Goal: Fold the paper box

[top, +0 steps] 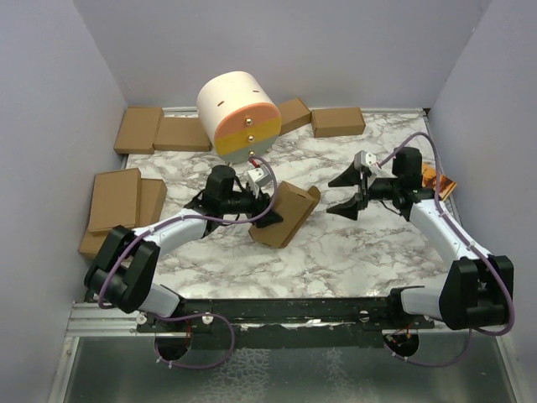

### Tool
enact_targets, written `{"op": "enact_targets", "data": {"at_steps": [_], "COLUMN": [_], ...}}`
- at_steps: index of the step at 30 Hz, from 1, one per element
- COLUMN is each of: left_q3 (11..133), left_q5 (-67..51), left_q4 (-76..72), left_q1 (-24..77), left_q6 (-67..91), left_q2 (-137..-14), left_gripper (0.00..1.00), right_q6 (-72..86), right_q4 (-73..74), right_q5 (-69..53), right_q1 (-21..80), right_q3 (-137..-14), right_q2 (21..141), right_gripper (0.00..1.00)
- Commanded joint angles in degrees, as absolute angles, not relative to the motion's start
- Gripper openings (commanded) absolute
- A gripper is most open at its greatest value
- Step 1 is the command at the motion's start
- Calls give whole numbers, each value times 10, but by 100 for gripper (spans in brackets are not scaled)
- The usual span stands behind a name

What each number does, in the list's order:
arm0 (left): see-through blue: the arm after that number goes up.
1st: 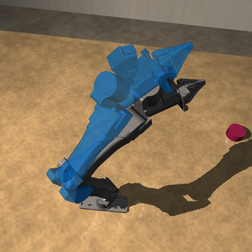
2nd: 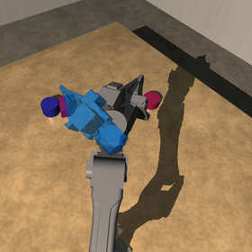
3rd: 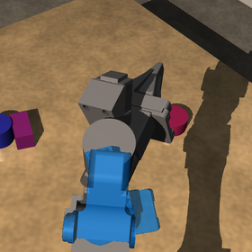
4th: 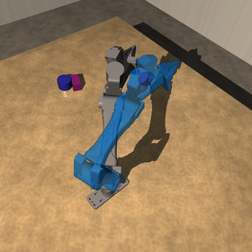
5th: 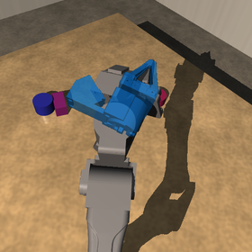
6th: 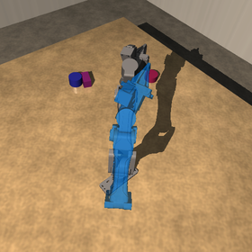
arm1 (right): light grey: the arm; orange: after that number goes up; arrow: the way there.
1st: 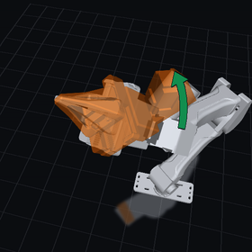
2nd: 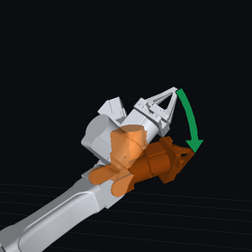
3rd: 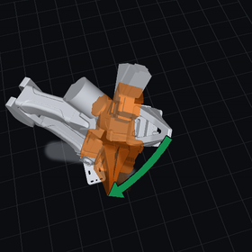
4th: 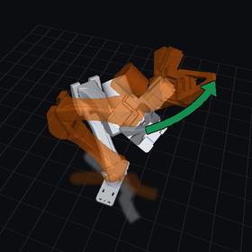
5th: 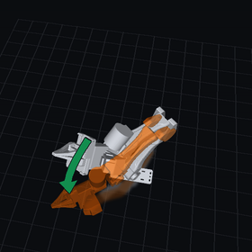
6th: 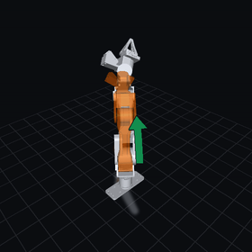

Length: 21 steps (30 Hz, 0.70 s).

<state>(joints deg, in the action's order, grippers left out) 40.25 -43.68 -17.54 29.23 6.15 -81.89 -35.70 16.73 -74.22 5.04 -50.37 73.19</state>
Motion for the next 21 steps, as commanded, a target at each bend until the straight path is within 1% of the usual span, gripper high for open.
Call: {"op": "enact_targets", "data": {"at_steps": [1, 4, 10, 12, 15, 18, 21], "left_q3": [426, 426, 424, 425, 424, 422, 422], "left_q5": [-456, -459, -462, -463, -464, -464, -466], "left_q4": [-144, -145, -150, -150, -151, -154, -156], "left_q1": [294, 293, 294, 294, 294, 294, 294], "left_q6": [23, 20, 20, 20, 21, 21, 22], "left_q2": [-832, -836, -835, -836, -836, -833, -835], "left_gripper": [27, 26, 26, 27, 27, 26, 26], "right_q6": [-227, -181, -159, -160, -170, -133, -119], "right_q4": [-36, -106, -161, -183, -191, -191, -200], "right_q5": [-739, -729, -712, -707, -650, -585, -576], "right_q1": [50, 50, 53, 69, 96, 98, 98], "right_q3": [-439, -407, -389, -380, -382, -401, -401], "right_q2": [709, 715, 735, 741, 752, 767, 784], "right_gripper": [78, 78, 77, 76, 76, 75, 73]}}
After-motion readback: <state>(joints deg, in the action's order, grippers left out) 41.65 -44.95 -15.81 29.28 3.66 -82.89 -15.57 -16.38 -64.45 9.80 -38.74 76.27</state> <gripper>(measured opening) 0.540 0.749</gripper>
